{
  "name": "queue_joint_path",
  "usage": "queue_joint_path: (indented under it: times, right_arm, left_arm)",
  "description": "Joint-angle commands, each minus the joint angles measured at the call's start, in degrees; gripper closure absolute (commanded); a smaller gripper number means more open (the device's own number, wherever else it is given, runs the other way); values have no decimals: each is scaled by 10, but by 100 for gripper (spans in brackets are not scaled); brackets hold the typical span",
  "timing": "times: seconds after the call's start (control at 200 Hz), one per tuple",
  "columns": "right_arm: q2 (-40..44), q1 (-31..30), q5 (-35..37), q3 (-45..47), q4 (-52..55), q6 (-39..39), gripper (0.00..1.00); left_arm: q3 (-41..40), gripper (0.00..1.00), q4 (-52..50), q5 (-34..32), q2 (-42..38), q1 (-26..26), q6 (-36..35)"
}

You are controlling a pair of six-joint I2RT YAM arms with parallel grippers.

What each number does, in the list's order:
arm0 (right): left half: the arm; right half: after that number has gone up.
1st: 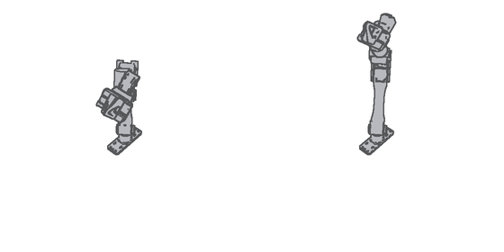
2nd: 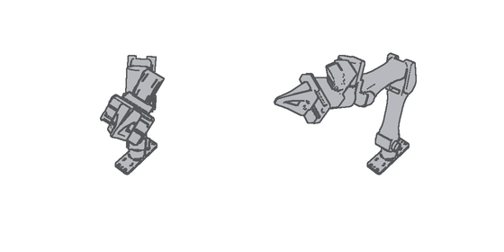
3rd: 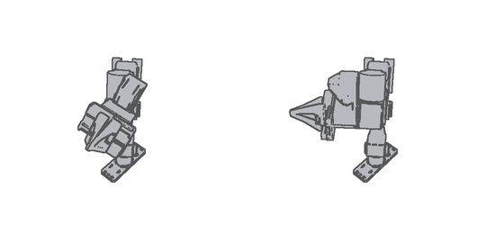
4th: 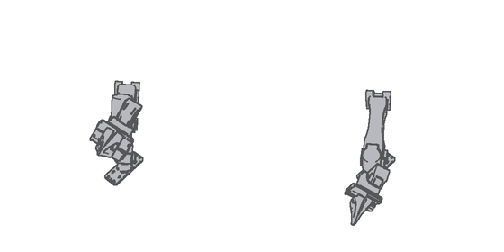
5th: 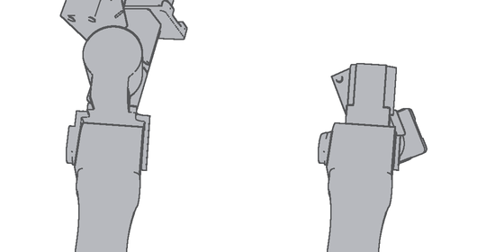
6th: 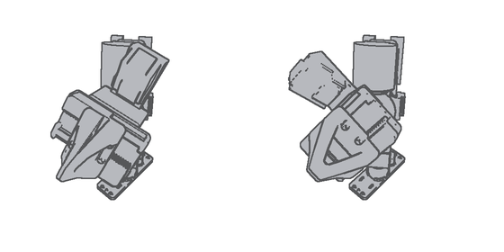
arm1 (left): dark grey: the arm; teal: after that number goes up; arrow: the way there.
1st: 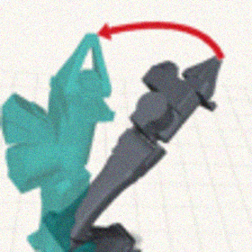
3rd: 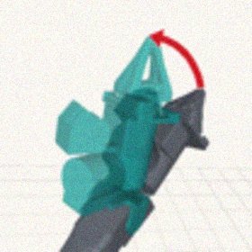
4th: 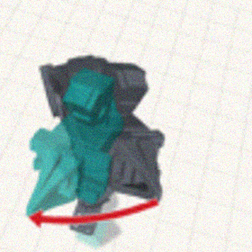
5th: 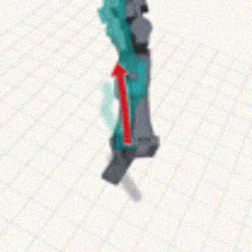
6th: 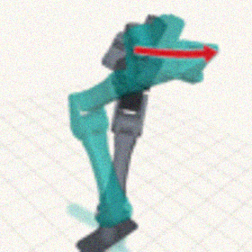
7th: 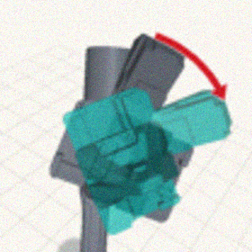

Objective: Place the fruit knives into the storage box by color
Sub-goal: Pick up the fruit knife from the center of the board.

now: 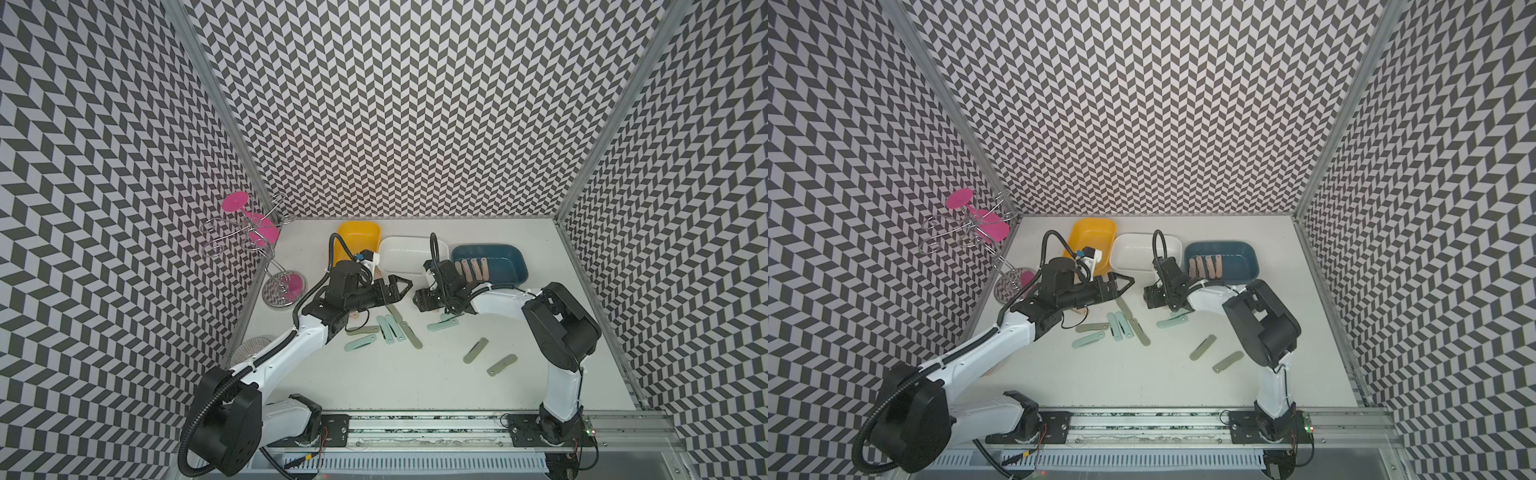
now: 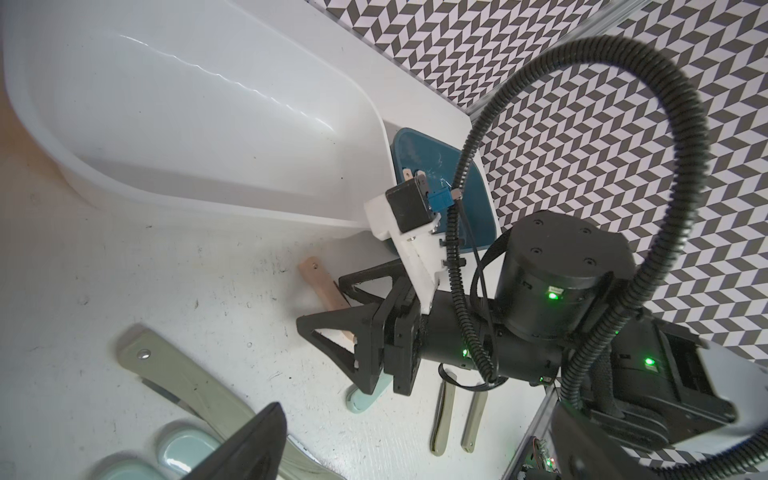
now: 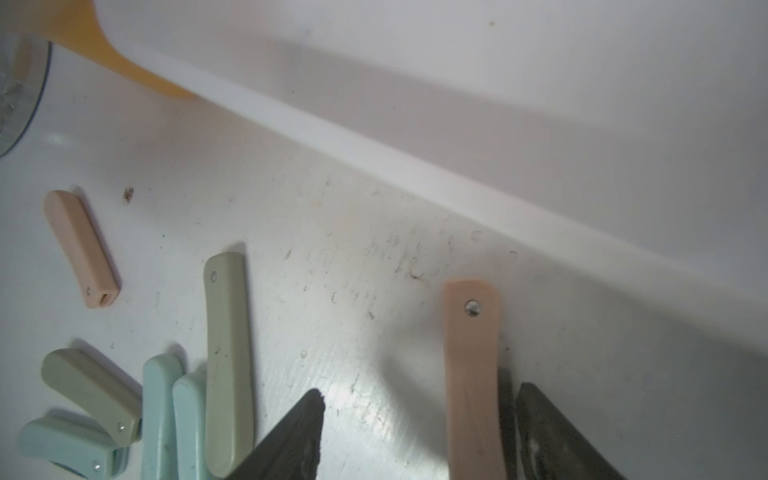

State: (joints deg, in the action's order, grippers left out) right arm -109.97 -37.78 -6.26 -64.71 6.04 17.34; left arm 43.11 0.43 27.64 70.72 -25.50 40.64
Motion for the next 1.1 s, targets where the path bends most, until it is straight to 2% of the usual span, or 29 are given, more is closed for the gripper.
queue_joint_path:
  times: [0.0, 0.391, 0.671, 1.092]
  right_arm:
    - [-4, -10, 35, -5, 9, -14, 29]
    - [37, -30, 116, 90, -7, -51, 32]
    - [42, -61, 116, 97, -8, -48, 57]
    - [8, -64, 157, 72, 8, -31, 55]
  left_arm:
    - [-6, 0, 12, -4, -12, 4, 2]
    - [-6, 0, 12, -1, -11, 7, 4]
    - [-3, 0, 13, -2, -8, 8, 8]
    - [3, 0, 13, -3, -5, 7, 10]
